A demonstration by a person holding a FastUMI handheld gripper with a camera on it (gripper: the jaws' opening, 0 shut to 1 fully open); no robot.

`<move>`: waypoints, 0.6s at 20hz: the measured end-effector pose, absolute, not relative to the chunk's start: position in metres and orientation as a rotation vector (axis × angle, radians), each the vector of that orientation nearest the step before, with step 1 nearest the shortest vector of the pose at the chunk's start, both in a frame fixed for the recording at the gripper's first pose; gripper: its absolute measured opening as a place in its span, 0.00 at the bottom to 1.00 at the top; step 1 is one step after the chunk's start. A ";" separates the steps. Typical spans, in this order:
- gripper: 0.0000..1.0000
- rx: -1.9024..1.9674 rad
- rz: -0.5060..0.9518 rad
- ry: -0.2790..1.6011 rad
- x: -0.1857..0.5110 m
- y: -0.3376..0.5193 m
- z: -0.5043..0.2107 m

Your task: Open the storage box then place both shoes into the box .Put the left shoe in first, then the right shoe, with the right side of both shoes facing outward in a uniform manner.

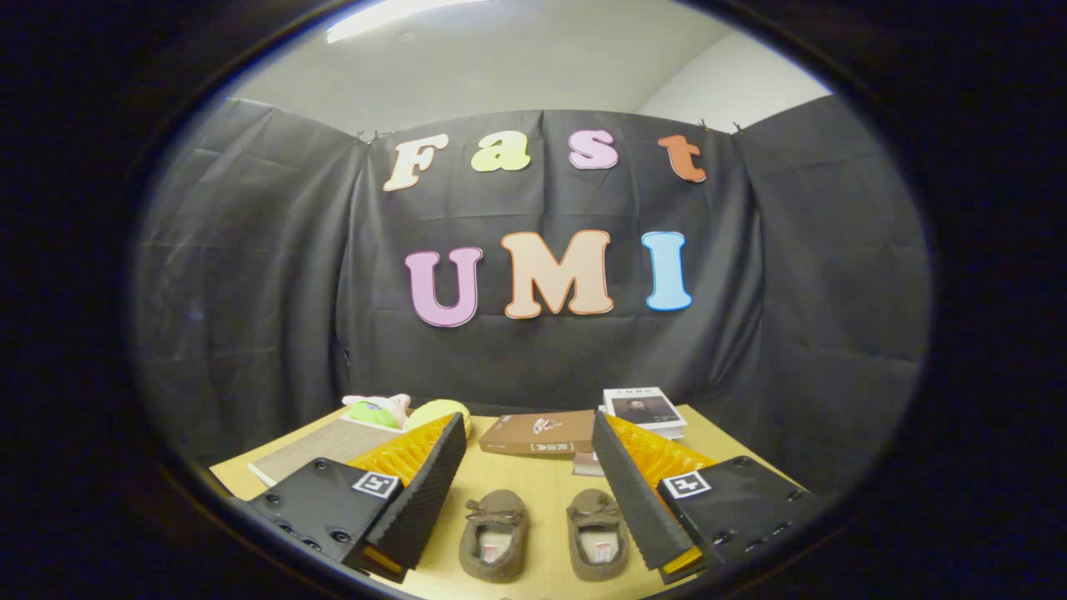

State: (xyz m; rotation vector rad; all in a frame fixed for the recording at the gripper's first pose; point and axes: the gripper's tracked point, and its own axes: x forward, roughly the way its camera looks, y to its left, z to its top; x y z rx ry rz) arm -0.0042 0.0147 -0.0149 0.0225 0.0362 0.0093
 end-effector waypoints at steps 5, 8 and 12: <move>0.97 0.286 0.082 0.032 -0.009 0.029 -0.025; 0.95 0.475 0.107 0.024 -0.013 0.036 -0.036; 0.96 0.664 0.103 0.133 -0.016 0.054 -0.084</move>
